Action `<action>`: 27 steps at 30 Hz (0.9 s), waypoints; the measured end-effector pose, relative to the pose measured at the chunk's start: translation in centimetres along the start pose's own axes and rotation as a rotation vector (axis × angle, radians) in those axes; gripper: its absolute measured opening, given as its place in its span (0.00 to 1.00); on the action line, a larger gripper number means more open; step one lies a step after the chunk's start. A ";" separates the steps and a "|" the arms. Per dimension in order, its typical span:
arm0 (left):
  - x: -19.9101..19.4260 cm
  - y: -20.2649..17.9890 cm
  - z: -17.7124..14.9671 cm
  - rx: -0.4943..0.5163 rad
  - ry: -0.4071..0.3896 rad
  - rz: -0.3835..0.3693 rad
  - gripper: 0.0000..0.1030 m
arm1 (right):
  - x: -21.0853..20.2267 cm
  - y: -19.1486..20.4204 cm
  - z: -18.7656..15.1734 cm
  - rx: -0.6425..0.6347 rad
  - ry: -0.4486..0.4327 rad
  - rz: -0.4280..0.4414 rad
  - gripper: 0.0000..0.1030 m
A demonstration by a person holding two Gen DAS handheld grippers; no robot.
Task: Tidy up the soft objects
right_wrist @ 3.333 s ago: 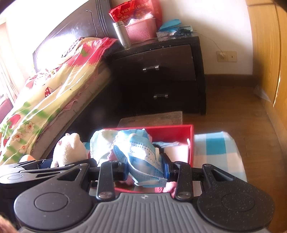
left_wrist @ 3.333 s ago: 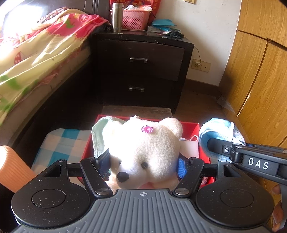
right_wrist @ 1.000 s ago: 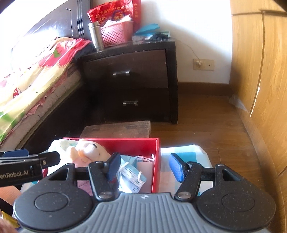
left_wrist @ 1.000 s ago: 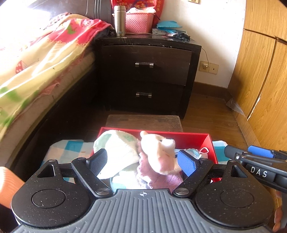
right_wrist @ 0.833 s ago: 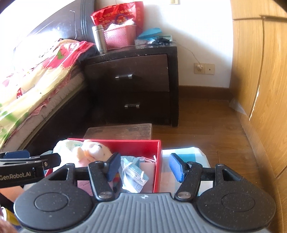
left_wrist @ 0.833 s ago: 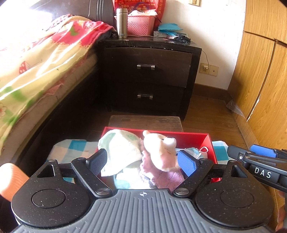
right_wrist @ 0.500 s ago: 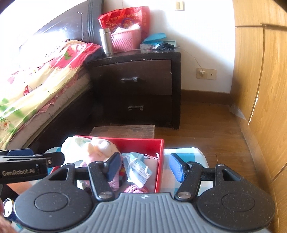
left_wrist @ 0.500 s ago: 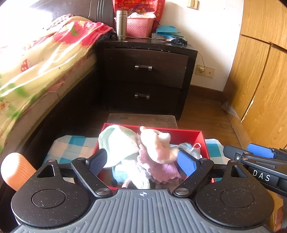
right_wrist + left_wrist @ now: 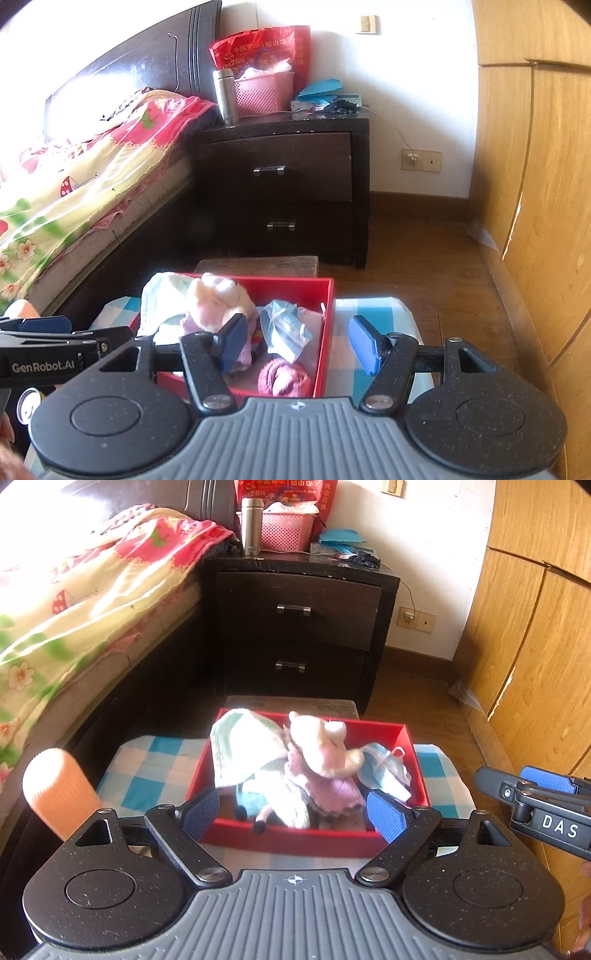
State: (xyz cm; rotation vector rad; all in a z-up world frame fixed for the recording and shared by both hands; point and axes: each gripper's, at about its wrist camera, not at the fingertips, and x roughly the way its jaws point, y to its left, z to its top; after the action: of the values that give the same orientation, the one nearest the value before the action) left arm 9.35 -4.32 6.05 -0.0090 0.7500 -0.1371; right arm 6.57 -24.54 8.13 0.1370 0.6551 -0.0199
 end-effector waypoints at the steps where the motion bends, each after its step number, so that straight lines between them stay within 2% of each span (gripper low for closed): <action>1: -0.3 0.0 -0.3 0.002 0.000 -0.003 0.83 | -0.3 0.0 -0.3 0.004 0.003 0.001 0.39; 12: -3.3 0.5 -3.7 0.025 0.009 -0.003 0.84 | -4.1 1.0 -3.0 -0.021 -0.005 0.048 0.39; 27: -4.5 1.0 -5.5 0.000 0.014 -0.011 0.86 | -6.1 2.8 -5.6 -0.038 -0.018 0.087 0.43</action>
State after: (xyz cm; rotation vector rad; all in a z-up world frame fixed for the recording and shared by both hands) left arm 2.46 -2.52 5.04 -0.0122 0.7636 -0.1483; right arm -1.50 -21.19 7.73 0.1286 0.6309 0.0753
